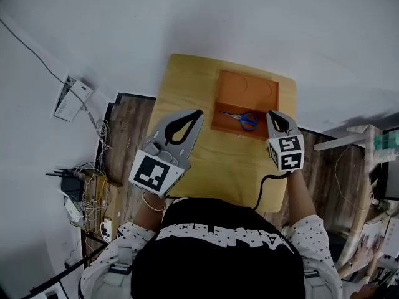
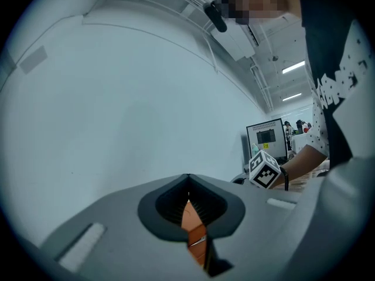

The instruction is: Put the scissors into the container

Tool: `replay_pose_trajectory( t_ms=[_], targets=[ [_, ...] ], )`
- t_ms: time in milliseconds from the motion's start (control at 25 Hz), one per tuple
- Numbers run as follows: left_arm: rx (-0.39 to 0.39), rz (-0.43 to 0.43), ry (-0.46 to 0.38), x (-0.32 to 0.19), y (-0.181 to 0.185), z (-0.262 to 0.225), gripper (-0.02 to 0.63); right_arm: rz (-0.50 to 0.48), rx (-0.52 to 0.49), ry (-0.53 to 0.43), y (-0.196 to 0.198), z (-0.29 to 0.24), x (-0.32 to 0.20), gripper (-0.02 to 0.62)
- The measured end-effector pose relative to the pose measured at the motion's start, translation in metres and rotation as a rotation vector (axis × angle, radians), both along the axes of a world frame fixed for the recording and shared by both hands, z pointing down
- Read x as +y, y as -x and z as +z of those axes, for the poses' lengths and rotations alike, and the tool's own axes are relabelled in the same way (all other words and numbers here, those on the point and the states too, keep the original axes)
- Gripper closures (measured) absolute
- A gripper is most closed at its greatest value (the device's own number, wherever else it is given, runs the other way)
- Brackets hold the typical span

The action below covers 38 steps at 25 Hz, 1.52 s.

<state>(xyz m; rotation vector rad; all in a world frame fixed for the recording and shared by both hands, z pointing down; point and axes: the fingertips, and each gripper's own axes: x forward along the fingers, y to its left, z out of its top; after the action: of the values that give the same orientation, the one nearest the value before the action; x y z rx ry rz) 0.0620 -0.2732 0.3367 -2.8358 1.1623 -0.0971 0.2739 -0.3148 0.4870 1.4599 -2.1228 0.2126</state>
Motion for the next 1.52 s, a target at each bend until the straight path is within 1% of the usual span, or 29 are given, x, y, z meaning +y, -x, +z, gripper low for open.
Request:
replay_pose_trajectory(
  t_ms=[120, 280, 440, 640, 800, 920, 1200, 1520],
  targets=[
    [-0.002, 0.019, -0.015, 0.007, -0.006, -0.006, 0.606, 0.043, -0.07, -0.037, -0.006, -0.02, 0.008, 0.581],
    [-0.002, 0.034, -0.022, 0.016, -0.012, -0.012, 0.606, 0.071, -0.13, -0.096, -0.01, -0.047, 0.021, 0.581],
    [0.0, 0.059, -0.034, 0.026, -0.017, -0.016, 0.606, 0.088, -0.169, -0.159, -0.011, -0.072, 0.036, 0.582],
    [0.011, 0.082, -0.04, 0.037, -0.021, -0.019, 0.606, 0.111, -0.209, -0.209, -0.013, -0.093, 0.052, 0.583],
    [0.02, 0.101, -0.041, 0.045, -0.026, -0.022, 0.606, 0.127, -0.272, -0.245, -0.015, -0.112, 0.066, 0.583],
    [0.028, 0.113, -0.04, 0.05, -0.029, -0.024, 0.606, 0.112, -0.316, -0.285, -0.011, -0.133, 0.076, 0.582],
    [0.029, 0.113, -0.034, 0.062, -0.031, -0.024, 0.606, 0.083, -0.331, -0.37, -0.002, -0.171, 0.094, 0.582],
    [0.029, 0.114, -0.036, 0.07, -0.03, -0.026, 0.606, 0.074, -0.332, -0.391, -0.001, -0.186, 0.104, 0.583]
  ],
)
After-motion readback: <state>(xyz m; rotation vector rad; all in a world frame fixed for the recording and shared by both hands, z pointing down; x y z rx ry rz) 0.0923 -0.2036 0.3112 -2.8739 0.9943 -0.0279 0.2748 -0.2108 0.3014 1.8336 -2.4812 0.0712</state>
